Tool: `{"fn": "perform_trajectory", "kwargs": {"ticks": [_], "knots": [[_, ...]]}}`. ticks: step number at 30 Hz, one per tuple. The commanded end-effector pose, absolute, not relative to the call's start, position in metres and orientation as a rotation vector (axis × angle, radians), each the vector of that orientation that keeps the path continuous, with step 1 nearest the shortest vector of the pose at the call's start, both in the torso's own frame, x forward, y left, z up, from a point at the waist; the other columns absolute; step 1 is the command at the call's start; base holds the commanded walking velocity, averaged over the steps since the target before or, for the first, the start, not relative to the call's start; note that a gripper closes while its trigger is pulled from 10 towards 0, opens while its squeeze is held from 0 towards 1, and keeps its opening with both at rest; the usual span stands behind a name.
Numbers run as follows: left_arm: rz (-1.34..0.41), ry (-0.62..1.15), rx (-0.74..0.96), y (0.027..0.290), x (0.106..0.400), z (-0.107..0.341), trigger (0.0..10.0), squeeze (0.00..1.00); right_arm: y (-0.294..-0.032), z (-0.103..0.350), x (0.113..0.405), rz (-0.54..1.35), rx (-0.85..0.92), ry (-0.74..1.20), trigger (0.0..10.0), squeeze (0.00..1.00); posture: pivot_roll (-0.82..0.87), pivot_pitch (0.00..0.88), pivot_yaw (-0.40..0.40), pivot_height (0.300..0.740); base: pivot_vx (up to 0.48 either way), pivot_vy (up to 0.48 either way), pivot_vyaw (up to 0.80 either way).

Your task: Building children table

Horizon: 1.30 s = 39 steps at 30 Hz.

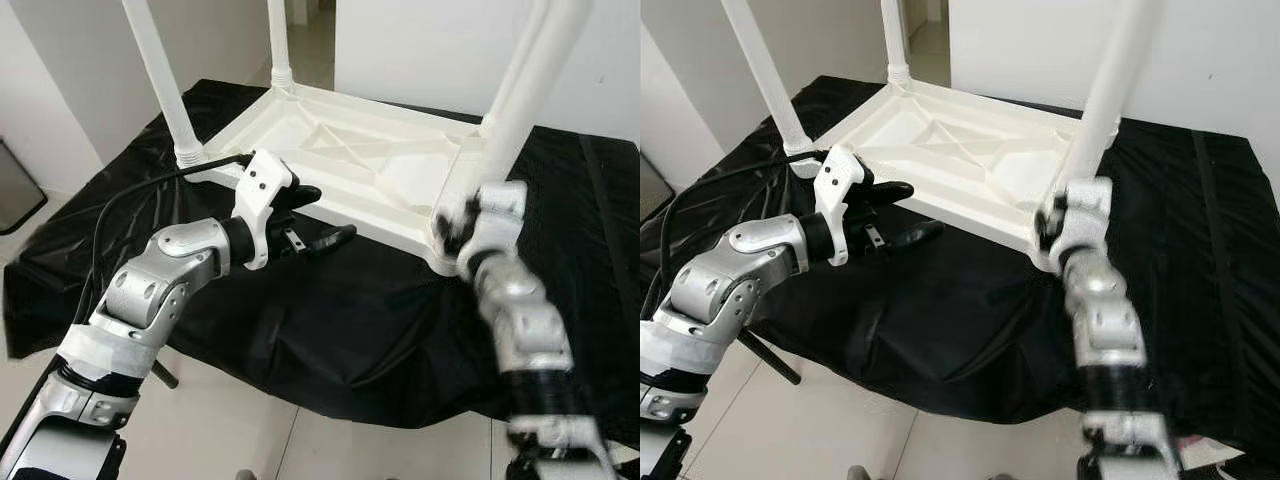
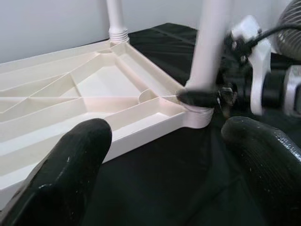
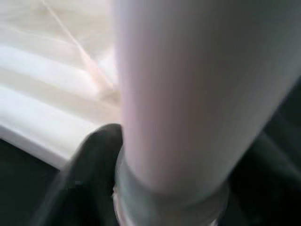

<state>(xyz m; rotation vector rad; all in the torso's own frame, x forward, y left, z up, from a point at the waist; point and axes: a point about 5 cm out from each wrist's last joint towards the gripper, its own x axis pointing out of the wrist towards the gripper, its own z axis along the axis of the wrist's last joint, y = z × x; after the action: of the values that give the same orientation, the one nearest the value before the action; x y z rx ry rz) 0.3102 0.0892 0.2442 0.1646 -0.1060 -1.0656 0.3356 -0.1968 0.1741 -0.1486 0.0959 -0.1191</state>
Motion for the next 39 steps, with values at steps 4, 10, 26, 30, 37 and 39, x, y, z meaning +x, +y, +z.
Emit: {"fn": "perform_trajectory", "kwargs": {"ticks": [4, 10, 26, 30, 37, 39], "knots": [[-1.114, -0.091, 0.179, 0.092, 0.309, 0.243, 10.0, 0.0, -0.193, 0.167, 0.332, -0.179, -0.126, 0.098, 10.0, 0.0, -0.11, 0.118, 0.085, 0.74, 0.0, 0.0, 0.0], [-1.112, -0.091, 0.181, 0.093, 0.309, 0.243, 10.0, 0.0, -0.179, 0.183, 0.331, -0.039, -0.104, -0.01, 10.0, 0.0, -0.11, 0.118, 0.085, 0.74, 0.0, 0.0, 0.0], [-1.113, -0.098, 0.176, 0.093, 0.308, 0.245, 10.0, 0.0, -0.185, 0.221, 0.324, -0.017, -0.14, -0.237, 10.0, 0.0, -0.12, 0.122, 0.087, 0.74, 0.0, 0.0, 0.0], [-1.115, -0.099, 0.176, 0.093, 0.309, 0.245, 10.0, 0.0, -0.19, 0.213, 0.326, -0.037, -0.196, -0.194, 10.0, 0.0, -0.12, 0.122, 0.087, 0.74, 0.0, 0.0, 0.0], [-1.114, -0.098, 0.175, 0.093, 0.309, 0.246, 10.0, 0.0, -0.187, 0.21, 0.326, 0.009, -0.203, -0.185, 0.0, 0.0, -0.11, 0.124, 0.088, 0.74, 0.0, 0.0, 0.0], [-1.114, -0.098, 0.175, 0.093, 0.309, 0.245, 10.0, 0.0, -0.187, 0.21, 0.326, 0.02, -0.21, -0.187, 0.0, 0.0, -0.11, 0.124, 0.088, 0.74, 0.0, 0.0, 0.0]]}}
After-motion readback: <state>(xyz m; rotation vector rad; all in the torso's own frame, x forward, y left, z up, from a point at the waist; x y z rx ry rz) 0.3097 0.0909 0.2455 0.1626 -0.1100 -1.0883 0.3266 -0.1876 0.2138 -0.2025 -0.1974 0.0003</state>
